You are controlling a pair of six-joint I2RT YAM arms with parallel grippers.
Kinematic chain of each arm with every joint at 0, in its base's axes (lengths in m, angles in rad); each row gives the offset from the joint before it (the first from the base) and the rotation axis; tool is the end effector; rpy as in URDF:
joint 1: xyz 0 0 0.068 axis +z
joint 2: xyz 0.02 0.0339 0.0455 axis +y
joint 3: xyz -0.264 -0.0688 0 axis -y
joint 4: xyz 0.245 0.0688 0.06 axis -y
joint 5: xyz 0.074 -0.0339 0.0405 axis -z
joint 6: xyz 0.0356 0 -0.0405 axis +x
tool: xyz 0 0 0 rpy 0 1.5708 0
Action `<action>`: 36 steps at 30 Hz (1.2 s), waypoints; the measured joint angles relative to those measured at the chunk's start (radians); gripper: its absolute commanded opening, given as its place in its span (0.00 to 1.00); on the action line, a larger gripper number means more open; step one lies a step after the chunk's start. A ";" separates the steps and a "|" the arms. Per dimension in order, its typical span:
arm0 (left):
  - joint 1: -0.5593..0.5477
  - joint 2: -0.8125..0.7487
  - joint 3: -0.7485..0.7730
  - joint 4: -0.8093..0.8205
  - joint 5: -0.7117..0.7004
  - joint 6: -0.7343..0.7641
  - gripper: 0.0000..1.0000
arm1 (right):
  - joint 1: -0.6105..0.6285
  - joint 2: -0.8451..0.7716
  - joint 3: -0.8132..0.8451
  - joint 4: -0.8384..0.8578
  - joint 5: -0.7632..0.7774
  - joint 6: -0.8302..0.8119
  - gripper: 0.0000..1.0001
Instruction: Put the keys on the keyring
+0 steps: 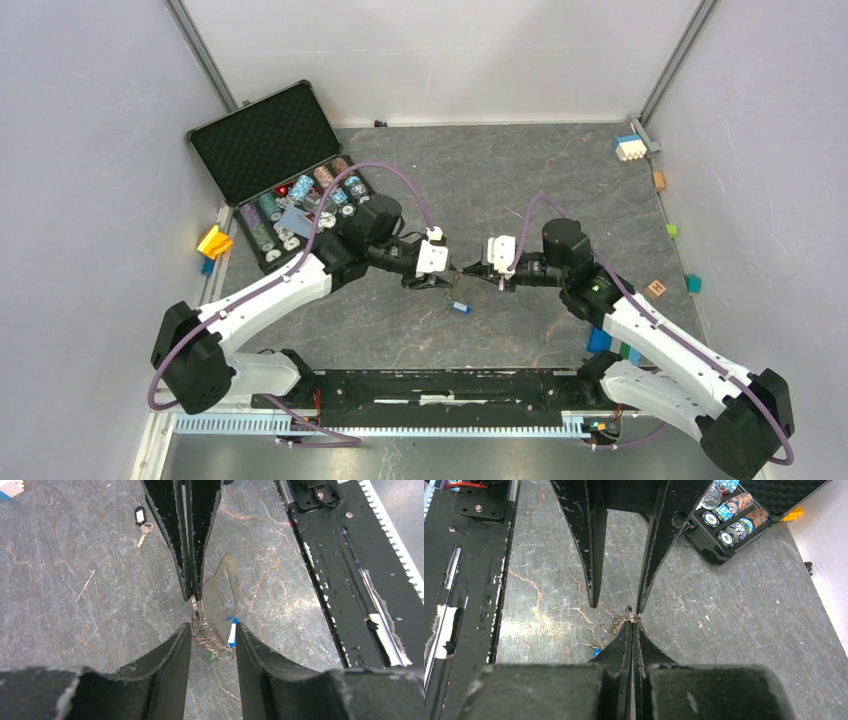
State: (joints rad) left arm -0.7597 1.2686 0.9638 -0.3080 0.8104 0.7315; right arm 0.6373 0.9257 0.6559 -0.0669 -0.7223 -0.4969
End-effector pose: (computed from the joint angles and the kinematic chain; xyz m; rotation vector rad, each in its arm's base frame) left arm 0.1807 -0.2072 0.2926 1.7225 1.1937 -0.8923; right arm 0.1535 0.1429 0.2837 -1.3963 1.2797 0.7804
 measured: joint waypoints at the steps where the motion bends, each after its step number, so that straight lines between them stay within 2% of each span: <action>1: 0.000 0.000 -0.011 0.017 0.000 -0.001 0.44 | -0.003 0.000 0.000 0.002 -0.003 0.003 0.00; 14: 0.000 0.000 -0.061 0.192 -0.024 -0.071 0.33 | -0.039 0.008 -0.017 0.069 -0.047 0.074 0.00; 23: 0.000 -0.006 -0.065 0.214 -0.022 -0.092 0.19 | -0.058 0.018 -0.026 0.094 -0.071 0.104 0.00; 30: 0.001 -0.006 -0.065 0.214 -0.017 -0.096 0.02 | -0.066 0.021 -0.032 0.112 -0.090 0.118 0.00; 34: 0.001 -0.006 -0.065 0.213 -0.017 -0.101 0.02 | -0.068 0.021 -0.032 0.112 -0.098 0.119 0.00; 36: 0.001 -0.006 -0.064 0.209 -0.017 -0.101 0.02 | -0.069 0.022 -0.032 0.110 -0.098 0.115 0.07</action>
State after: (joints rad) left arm -0.7586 1.2629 0.8993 -0.0994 0.7937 0.6304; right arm 0.5686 0.9474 0.6235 0.0429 -0.8207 -0.3817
